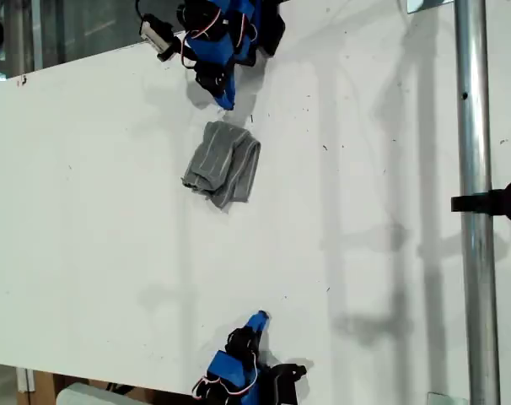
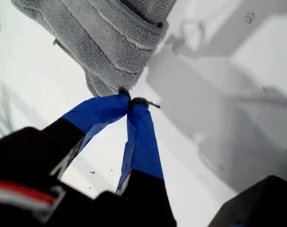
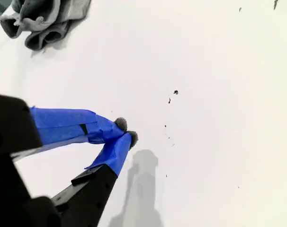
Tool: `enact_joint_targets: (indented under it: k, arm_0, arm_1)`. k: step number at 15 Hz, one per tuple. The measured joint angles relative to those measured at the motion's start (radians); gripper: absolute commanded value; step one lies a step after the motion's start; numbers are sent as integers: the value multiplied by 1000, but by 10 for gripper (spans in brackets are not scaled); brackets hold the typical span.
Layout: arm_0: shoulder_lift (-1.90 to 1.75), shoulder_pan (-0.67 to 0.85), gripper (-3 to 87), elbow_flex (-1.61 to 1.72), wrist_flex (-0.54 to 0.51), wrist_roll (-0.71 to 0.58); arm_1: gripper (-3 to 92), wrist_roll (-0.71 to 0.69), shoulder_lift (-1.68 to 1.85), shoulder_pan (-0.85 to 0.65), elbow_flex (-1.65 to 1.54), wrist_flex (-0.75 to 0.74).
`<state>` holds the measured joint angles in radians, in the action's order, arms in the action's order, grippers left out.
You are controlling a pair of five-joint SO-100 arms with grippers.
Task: Grasp corners of a towel and fold twice.
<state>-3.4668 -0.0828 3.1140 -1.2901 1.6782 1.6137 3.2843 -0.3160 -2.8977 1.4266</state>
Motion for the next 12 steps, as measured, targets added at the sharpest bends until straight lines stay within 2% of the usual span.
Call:
enact_joint_targets:
  k: [1,2,4,5,7,12]
  arm_0:
    - [0,0,-23,0,-2,-12]
    - [-3,3,-23,0,-2,-107]
    - [-3,14,-26,0,-2,-499]
    - [-3,12,-26,0,-2,-655]
    - [-3,15,-26,0,-2,-699]
    - [-3,18,-26,2,-2,-707]
  arm_1:
    - [83,23,-2,5,-3,2]
    - [83,23,-2,2,-3,2]
    - [83,-54,-2,-21,-3,23]
    - [83,-94,-2,-28,-3,26]
    - [83,-107,-2,-37,-3,26]
    - [83,-107,-2,-32,-3,26]
